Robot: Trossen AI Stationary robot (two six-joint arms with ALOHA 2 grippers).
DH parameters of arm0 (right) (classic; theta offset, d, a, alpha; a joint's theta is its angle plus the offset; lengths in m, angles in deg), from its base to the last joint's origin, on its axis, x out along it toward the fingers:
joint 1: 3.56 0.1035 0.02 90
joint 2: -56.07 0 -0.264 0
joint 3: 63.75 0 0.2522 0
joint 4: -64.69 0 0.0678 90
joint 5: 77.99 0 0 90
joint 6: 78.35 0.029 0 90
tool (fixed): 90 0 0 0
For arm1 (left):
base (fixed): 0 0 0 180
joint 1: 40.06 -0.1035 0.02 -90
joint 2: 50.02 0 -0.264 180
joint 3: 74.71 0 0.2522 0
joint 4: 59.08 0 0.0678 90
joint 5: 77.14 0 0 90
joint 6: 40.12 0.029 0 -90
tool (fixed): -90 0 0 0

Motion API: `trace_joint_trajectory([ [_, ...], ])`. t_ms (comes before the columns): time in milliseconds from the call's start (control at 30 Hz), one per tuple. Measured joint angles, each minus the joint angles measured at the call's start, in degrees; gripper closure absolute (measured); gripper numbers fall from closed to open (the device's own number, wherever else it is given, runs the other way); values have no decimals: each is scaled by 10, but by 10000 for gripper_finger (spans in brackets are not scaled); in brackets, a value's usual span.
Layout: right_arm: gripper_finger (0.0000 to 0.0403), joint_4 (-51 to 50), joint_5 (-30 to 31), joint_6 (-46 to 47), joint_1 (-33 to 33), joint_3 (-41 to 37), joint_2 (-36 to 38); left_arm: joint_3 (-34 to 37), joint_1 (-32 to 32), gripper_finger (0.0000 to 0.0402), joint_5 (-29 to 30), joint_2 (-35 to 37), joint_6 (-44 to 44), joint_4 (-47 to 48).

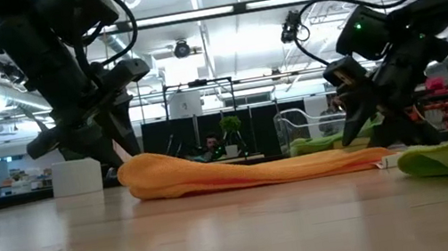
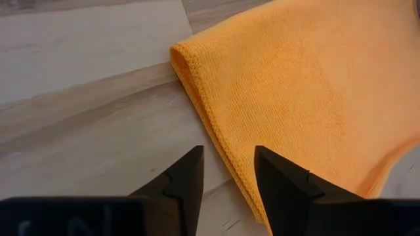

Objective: Fold microfiber towels
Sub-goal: Fold the orange towel

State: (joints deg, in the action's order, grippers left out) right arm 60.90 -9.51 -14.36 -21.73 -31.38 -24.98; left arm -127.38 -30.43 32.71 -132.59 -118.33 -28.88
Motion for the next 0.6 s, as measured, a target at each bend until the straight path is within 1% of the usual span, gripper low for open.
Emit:
trace_joint_trajectory([
  [100, 229, 0, 9, 16, 20, 0, 0, 0, 0, 253, 0, 0, 11, 0],
  [267, 229, 9, 42, 55, 54, -1, 0, 0, 0, 249, -1, 0, 14, -3],
  [600, 229, 23, 55, 96, 60, -3, -2, 0, -1, 253, -2, 0, 32, -30],
])
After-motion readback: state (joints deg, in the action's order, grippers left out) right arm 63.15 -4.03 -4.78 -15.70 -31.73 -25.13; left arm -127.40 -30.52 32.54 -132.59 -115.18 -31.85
